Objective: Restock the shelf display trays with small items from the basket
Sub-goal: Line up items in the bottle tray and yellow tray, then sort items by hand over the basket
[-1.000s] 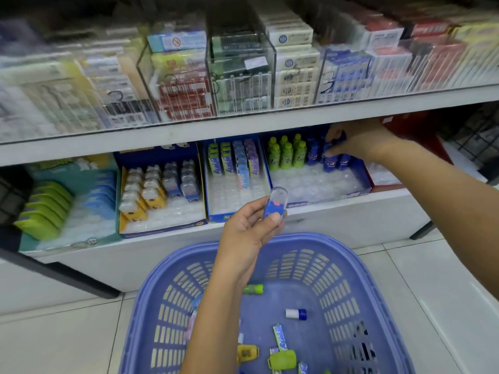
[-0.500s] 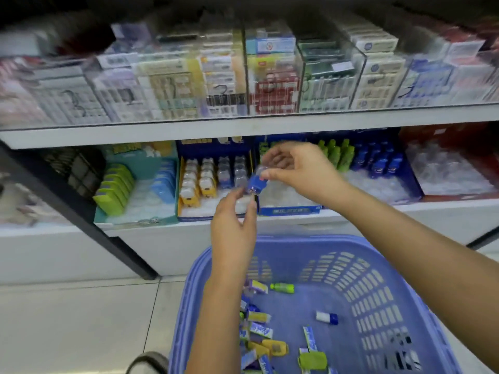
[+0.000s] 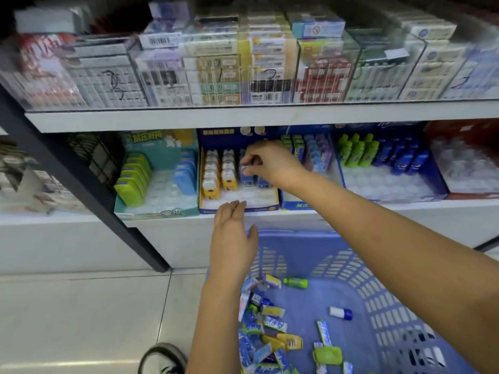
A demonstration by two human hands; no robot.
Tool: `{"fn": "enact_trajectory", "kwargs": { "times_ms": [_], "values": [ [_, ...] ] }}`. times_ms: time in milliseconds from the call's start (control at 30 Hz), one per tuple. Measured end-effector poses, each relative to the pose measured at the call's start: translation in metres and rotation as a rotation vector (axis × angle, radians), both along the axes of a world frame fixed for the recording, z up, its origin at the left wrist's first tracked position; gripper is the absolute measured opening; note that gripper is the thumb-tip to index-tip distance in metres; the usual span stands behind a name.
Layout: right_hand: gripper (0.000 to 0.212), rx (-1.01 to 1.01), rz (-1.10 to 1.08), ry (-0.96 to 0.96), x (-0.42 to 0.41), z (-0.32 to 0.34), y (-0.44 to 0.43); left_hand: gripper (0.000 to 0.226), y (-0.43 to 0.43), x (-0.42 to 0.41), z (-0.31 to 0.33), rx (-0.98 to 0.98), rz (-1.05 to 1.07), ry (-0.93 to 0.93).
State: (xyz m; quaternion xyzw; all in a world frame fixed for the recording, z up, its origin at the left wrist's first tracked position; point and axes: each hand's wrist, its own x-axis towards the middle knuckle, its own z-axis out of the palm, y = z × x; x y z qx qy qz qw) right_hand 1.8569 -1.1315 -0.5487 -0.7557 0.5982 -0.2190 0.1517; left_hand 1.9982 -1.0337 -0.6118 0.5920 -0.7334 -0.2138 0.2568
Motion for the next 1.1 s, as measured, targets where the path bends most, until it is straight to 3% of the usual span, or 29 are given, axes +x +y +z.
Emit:
{"fn": "enact_trajectory", "kwargs": {
  "times_ms": [433, 867, 1000, 1100],
  "values": [
    [0.022, -0.043, 0.02, 0.149, 0.005, 0.0, 0.009, 0.054, -0.001, 0.001, -0.001, -0.02, -0.015, -0.018],
    [0.02, 0.093, -0.032, 0.231, 0.014, 0.019, 0.013, 0.055, -0.001, 0.006, -0.004, -0.016, -0.068, -0.038],
    [0.023, -0.014, 0.009, 0.311, 0.015, 0.021, 0.033, 0.028, 0.013, 0.004, -0.004, -0.229, 0.019, 0.201],
    [0.023, -0.116, -0.007, 0.078, 0.0, -0.012, 0.082, 0.012, 0.02, -0.004, -0.024, -0.15, 0.036, 0.237]
  ]
}}
